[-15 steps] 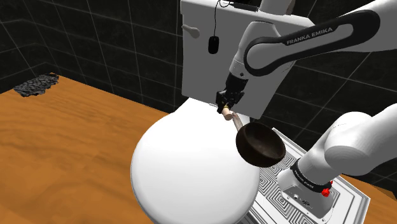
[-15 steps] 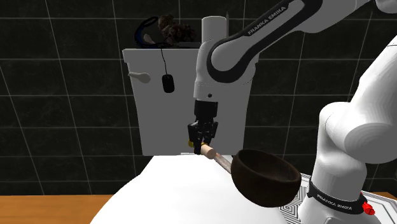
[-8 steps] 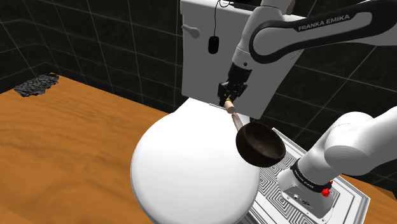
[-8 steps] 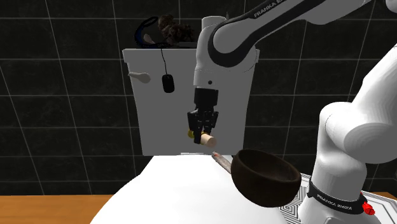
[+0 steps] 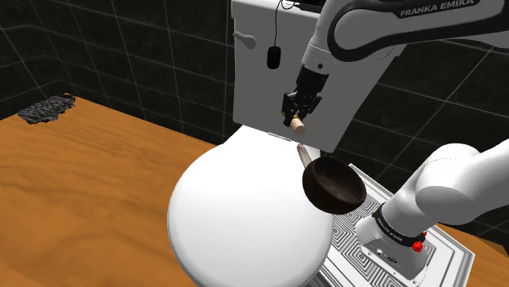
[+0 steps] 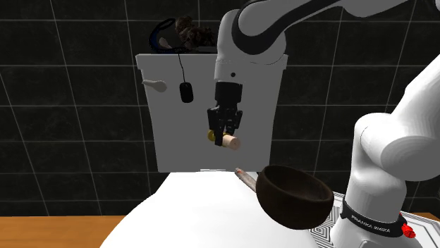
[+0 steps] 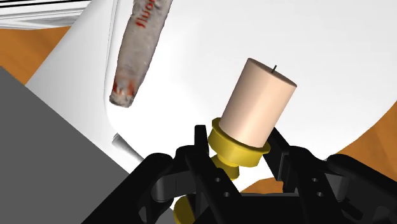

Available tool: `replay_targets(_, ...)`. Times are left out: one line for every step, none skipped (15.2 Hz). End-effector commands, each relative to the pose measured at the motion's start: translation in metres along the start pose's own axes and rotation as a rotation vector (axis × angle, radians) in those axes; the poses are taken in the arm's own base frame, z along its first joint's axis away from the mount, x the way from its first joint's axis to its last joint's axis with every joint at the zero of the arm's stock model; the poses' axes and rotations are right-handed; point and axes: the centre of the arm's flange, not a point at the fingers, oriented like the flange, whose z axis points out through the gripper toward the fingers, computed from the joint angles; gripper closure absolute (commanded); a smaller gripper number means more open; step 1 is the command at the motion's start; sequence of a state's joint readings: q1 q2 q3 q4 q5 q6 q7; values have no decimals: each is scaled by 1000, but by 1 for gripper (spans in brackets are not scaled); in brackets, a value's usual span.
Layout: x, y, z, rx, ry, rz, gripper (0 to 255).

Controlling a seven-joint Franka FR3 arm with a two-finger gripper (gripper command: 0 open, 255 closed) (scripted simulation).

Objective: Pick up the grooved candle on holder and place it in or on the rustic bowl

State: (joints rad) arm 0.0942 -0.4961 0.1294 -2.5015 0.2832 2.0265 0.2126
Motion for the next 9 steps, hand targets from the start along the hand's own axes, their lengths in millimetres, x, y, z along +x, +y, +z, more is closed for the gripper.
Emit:
replay_targets(-1,-2,-11,0,-1,0,255)
replay_targets(-1,-3,-16,0,-1,0,255)
replay_targets(-1,-4,-21,0,-1,0,255)
replay_targets(-1,-5,-26,0,-1,0,255)
replay_targets(-1,-6,-31,0,-1,0,255)
replay_targets(-1,-7,-36,0,-1,0,255)
replay_targets(-2,-8,-42,0,-1,0,255)
replay_targets(-2,-9,-47,0,-1,0,255)
replay_targets(-2,-10,-49,0,-1,0,255)
